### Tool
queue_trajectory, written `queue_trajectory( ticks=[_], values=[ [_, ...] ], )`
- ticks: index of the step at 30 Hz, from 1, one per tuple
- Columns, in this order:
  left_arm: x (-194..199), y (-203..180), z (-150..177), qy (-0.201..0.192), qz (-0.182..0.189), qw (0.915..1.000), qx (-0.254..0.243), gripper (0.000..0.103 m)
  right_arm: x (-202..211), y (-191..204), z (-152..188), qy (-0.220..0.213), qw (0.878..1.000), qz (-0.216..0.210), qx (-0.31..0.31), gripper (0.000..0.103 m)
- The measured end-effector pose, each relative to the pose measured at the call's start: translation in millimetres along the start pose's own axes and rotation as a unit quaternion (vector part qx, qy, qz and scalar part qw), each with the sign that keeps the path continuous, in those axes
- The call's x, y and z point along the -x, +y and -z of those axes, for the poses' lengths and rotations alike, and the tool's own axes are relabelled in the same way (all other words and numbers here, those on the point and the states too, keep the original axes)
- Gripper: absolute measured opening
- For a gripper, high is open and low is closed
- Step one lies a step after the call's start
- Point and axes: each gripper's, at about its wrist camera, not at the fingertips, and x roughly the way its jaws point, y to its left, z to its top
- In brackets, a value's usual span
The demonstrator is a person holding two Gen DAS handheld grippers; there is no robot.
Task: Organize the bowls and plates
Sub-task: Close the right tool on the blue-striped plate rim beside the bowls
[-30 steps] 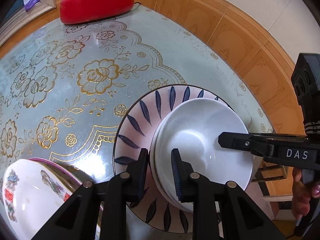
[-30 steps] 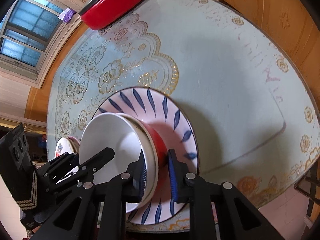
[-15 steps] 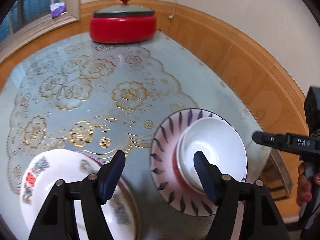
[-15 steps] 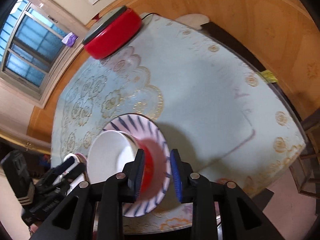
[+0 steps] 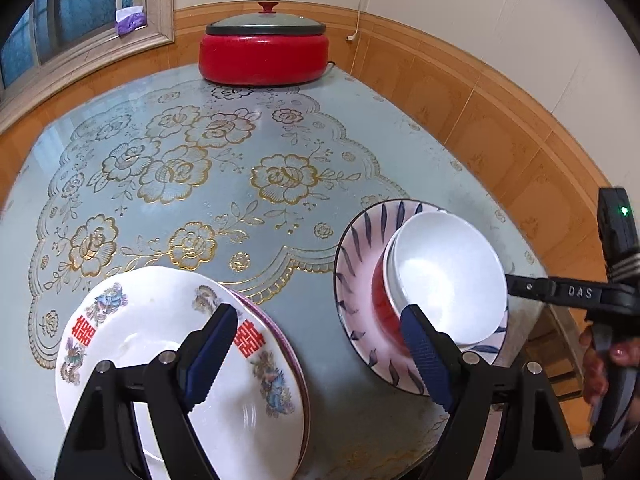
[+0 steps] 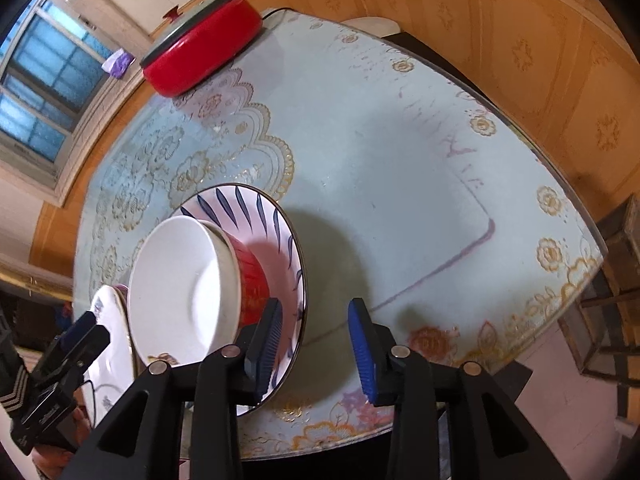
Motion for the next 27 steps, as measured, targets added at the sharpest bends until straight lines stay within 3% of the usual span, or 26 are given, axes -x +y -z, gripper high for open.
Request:
queue_trajectory(
  ticks=[8,13,22,27],
  values=[
    [-7.7,0.0,-2.8,0.008,-0.027,0.9988,0.04,0.084,-33.8,-3.5,-14.8,0.057,0.997,-0.036,0.039,0.03],
    [-13.3,-1.5,-6.0,0.01,-0.042,0.997,0.064,0.084,-50.7,-2.8,-17.4,0.083,0.993,-0.072,0.054,0.01],
    [-20.9,-0.2,-12.1,0.01,-0.062,0.9934,0.096,0.084,-68.2,-2.7,-39.7,0.096,0.988,-0.104,0.067,0.007],
    [-32.6,-4.2,-14.8,0.031,-0.061,0.9942,0.083,0.084,-72.6,-3.8,-59.1,0.086,0.988,-0.103,0.077,0.008]
  ],
)
